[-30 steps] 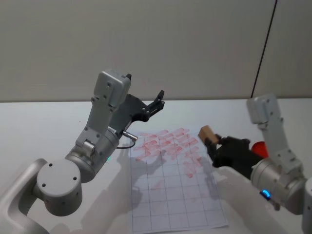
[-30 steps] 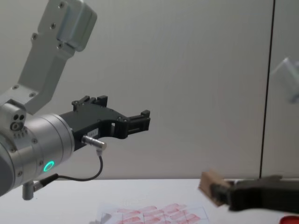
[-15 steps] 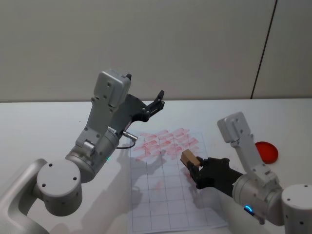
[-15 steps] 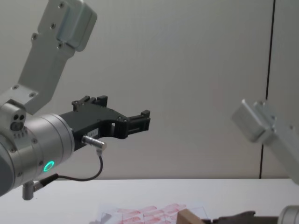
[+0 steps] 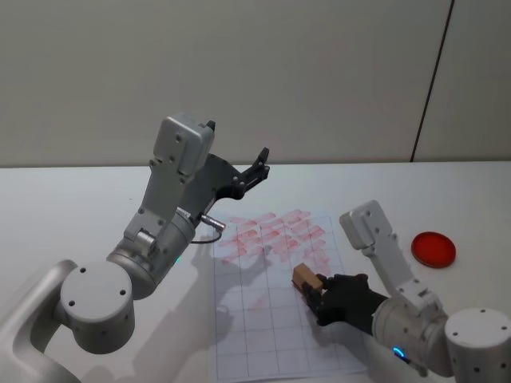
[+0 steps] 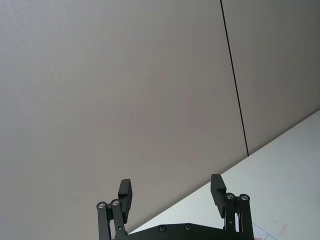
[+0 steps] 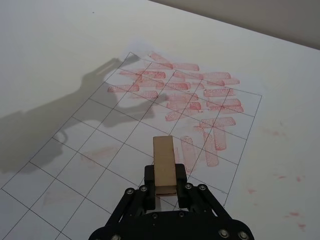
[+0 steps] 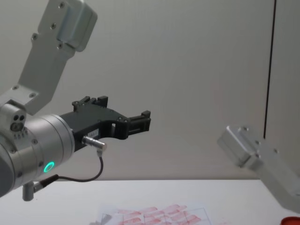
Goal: Use the one hand to pick up the stamp and affix it onto the A4 paper.
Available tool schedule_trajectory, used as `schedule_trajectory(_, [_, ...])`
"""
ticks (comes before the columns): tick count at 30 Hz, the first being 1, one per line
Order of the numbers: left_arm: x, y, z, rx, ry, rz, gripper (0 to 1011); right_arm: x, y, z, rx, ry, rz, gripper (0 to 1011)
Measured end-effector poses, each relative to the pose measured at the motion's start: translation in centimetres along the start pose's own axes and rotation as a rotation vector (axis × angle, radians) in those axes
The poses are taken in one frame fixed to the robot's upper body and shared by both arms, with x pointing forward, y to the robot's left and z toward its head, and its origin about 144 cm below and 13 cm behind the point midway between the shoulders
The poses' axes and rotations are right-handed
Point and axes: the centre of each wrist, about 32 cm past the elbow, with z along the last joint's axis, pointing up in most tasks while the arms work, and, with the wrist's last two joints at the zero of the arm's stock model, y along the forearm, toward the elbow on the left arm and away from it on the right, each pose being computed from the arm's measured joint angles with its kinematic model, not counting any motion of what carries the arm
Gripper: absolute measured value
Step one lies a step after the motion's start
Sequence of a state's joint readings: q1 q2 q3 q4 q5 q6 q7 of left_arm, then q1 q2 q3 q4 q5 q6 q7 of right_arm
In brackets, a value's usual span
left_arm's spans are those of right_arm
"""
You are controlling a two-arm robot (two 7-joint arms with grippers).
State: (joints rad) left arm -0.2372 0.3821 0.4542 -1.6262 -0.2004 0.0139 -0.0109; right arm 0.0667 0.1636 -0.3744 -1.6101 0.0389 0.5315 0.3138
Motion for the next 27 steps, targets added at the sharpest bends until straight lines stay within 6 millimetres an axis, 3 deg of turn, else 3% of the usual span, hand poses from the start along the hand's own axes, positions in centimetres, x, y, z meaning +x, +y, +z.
schedule_trajectory(27, [0.0, 0.0, 0.0, 0.000, 0.000, 0.000, 1001, 0.3, 1.4, -0.8, -0.054, 0.022, 0.036, 222])
